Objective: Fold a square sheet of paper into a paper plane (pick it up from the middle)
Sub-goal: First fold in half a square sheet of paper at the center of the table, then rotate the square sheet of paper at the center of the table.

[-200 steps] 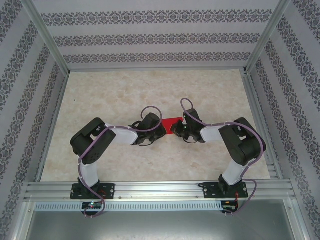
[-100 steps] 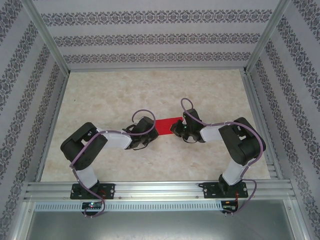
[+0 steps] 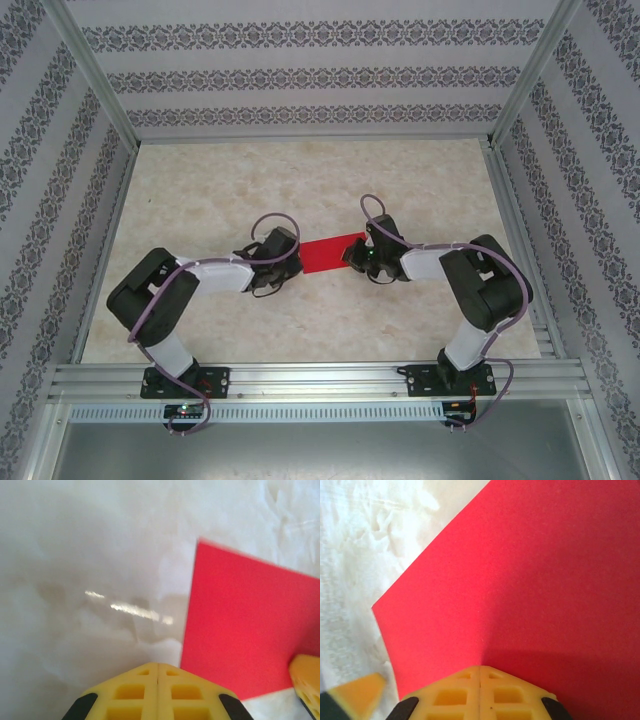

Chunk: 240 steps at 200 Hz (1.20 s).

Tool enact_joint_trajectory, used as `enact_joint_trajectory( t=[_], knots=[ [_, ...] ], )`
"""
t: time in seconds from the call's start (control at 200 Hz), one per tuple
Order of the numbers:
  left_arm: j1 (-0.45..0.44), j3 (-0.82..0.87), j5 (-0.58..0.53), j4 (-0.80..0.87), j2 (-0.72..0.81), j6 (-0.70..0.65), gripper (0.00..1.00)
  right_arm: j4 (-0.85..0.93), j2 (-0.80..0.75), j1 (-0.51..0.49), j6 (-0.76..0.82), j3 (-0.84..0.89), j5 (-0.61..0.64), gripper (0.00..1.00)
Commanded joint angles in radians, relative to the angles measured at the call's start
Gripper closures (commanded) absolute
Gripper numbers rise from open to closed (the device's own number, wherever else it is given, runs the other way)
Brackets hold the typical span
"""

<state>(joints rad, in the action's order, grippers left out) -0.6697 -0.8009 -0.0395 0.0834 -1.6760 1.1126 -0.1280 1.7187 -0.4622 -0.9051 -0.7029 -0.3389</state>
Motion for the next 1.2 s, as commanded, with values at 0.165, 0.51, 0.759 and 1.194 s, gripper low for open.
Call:
enact_joint_trajectory(
  t=[0.165, 0.51, 0.759, 1.194],
  knots=[
    [0.137, -0.162, 0.001, 0.278, 0.108, -0.298, 0.65, 0.372, -0.021, -0.068, 0.281, -0.258, 0.139, 0.92],
    [0.302, -0.158, -0.031, 0.377, 0.178, -0.424, 0.22, 0.551, 0.245, -0.212, 0.316, -0.628, 0.215, 0.84],
    [0.372, -0.143, -0.101, 0.402, 0.212, -0.483, 0.00, 0.654, 0.393, -0.261, 0.336, -0.783, 0.193, 0.84],
    [0.405, -0.139, -0.083, 0.391, 0.208, -0.441, 0.00, 0.814, 0.265, -0.294, 0.586, -0.602, -0.031, 0.79]
  ],
)
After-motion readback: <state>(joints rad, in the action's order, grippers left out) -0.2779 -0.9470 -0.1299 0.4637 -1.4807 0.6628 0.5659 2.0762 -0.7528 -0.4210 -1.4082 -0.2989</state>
